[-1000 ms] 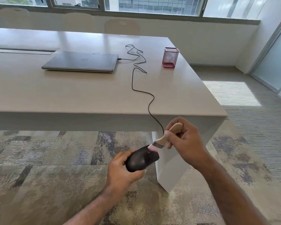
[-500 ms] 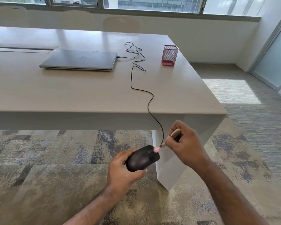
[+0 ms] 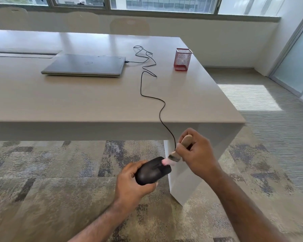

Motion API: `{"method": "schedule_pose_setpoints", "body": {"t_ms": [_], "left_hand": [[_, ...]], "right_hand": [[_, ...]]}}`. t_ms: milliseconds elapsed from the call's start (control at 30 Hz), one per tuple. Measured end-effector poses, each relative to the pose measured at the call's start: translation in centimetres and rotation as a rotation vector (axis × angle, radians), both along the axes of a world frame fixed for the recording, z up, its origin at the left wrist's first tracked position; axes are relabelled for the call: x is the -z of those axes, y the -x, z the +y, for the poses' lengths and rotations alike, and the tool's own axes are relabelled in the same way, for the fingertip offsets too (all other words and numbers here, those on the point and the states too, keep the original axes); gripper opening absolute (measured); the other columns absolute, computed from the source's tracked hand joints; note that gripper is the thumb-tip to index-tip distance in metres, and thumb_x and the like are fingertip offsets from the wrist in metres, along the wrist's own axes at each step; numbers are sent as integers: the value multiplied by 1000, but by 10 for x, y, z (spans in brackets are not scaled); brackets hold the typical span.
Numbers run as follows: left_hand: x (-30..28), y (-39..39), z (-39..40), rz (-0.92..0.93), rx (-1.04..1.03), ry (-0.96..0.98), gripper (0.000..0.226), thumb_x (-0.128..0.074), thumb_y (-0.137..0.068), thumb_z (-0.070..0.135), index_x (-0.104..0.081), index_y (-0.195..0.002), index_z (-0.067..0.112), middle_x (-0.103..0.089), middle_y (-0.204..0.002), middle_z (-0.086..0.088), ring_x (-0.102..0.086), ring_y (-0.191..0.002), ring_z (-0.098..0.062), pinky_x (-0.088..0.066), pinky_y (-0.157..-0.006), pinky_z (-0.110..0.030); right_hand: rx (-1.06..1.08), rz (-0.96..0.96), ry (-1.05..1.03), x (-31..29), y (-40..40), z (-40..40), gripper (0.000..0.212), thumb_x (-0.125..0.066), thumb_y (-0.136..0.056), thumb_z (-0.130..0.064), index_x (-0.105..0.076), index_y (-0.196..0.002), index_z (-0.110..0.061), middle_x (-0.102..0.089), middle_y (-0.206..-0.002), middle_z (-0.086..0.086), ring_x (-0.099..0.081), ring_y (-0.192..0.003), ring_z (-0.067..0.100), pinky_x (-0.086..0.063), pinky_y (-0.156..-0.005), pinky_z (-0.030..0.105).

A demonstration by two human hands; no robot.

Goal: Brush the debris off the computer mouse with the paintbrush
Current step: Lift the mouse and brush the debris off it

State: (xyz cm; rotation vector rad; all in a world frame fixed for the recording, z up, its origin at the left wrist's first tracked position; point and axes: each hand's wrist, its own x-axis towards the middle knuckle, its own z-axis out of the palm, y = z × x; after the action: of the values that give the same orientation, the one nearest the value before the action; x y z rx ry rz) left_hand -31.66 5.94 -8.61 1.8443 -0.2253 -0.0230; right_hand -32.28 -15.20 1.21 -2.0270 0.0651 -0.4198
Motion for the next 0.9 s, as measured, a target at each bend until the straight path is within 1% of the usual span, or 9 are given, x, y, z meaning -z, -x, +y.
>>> {"method": "schedule_pose_setpoints", "body": {"t_ms": [100, 200, 300, 333, 400, 500, 567, 667, 900], "left_hand": [[-2, 0, 0, 35, -14, 23, 68, -91, -44, 37, -68, -107, 47, -63, -105, 26, -65, -96, 0, -58, -74, -20], [-4, -3, -1, 53, -34, 55, 68, -92, -45, 37, -68, -108, 48, -64, -104, 23, -67, -94, -3, -60, -75, -24], [-9, -5, -4, 85, -77, 102, 66, -91, -44, 37, -68, -104, 52, -67, -103, 25, -69, -91, -3, -59, -71, -21], [-9, -6, -6, 107, -94, 120, 65, -91, -43, 38, -68, -103, 49, -68, -101, 24, -70, -89, -4, -58, -68, -19], [-9, -8, -8, 171, -120, 165, 66, -92, -41, 36, -69, -103, 38, -74, -96, 15, -73, -85, -10, -58, -65, -22], [-10, -10, -13, 241, -122, 199, 75, -92, -40, 29, -62, -108, 28, -75, -99, 2, -74, -88, -18, -62, -71, -32], [-14, -10, -16, 245, -123, 209, 75, -90, -43, 22, -57, -110, 25, -72, -104, -4, -72, -90, -21, -61, -70, -31], [-18, -9, -19, 255, -108, 219, 73, -86, -47, 17, -52, -111, 23, -68, -107, -8, -70, -93, -25, -61, -72, -33], [-22, -8, -17, 345, -63, 291, 80, -91, -46, 16, -50, -115, 22, -68, -108, -8, -72, -91, -19, -58, -67, -24]], "right_hand": [[48, -76, -24, 5, 2, -3, 22, -68, -87, -7, -62, -77, -26, -62, -68, 8, -61, -57, 29, -54, -53, 41], [100, -165, -93, 8, 5, 1, 21, -68, -91, -10, -68, -85, -30, -69, -73, -2, -68, -62, 21, -58, -55, 33], [105, -222, -243, 15, 9, 12, 14, -70, -91, -20, -72, -92, -33, -73, -81, -3, -72, -69, 18, -59, -60, 28], [85, -231, -280, 19, 11, 17, 8, -70, -89, -28, -73, -94, -33, -74, -84, -2, -73, -73, 20, -60, -63, 30], [38, -241, -312, 30, 15, 26, 10, -69, -89, -37, -73, -97, -35, -74, -90, -2, -72, -80, 25, -61, -69, 36], [2, -255, -301, 51, 17, 36, 17, -66, -93, -20, -73, -101, -33, -74, -96, -2, -71, -90, 22, -57, -78, 31], [3, -249, -355, 61, 18, 42, 15, -65, -94, -23, -73, -104, -32, -74, -98, 0, -70, -95, 22, -55, -82, 27], [7, -261, -409, 73, 17, 49, 14, -64, -96, -28, -72, -107, -30, -73, -100, 3, -69, -99, 29, -55, -85, 32], [19, -301, -506, 77, 14, 57, 16, -62, -97, -22, -72, -109, -23, -74, -102, 8, -71, -101, 26, -54, -88, 25]]}}
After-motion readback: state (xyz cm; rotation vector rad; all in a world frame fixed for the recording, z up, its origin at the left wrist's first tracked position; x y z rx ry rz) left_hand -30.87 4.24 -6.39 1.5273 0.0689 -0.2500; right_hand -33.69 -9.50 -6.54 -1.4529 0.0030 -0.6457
